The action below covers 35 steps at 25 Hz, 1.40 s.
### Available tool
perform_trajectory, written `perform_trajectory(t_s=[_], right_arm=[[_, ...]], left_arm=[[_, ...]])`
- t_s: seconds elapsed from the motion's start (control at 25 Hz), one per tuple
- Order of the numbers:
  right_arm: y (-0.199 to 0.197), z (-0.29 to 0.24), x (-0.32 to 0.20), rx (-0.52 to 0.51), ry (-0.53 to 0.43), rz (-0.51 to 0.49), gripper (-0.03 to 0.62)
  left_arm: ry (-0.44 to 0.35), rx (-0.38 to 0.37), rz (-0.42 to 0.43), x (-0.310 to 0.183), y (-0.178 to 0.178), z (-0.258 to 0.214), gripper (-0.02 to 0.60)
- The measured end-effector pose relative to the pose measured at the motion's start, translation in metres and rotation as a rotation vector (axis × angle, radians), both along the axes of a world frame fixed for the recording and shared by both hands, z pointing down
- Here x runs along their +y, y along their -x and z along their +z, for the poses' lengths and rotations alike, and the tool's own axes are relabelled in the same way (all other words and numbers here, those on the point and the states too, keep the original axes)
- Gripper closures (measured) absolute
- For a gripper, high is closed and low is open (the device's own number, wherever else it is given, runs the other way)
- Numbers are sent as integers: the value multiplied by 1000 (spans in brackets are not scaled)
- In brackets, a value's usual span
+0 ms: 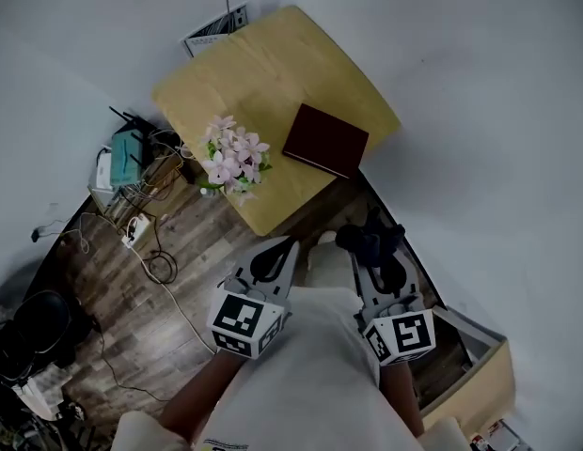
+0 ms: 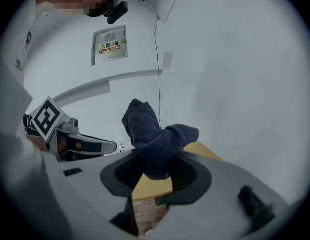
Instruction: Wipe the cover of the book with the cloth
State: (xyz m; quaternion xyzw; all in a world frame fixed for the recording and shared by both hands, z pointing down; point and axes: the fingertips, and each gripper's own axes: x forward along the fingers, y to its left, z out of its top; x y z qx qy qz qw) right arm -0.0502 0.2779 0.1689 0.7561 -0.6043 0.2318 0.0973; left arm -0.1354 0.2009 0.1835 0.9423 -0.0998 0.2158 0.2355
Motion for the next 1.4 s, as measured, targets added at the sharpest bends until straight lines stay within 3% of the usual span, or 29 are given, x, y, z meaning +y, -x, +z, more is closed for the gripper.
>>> perform_trajectory(t_s=[0.48,0.64,1.04,1.4], right_arm=[[-72,14,-73,-32,23,-153,450],[-100,13,-94,-34,-4,-227,451],[-185,46,-117,-75,36,-365,450],[-202,89,-140,-128,90,-424,451]], left_arm=[[-1,-45,-186,-62,-42,11,571],[-14,-73,-233,-74,-73,13,572],[-38,-151,-331,-87,-157,32,572],[-3,-218,-370,-99,-178,68,572]])
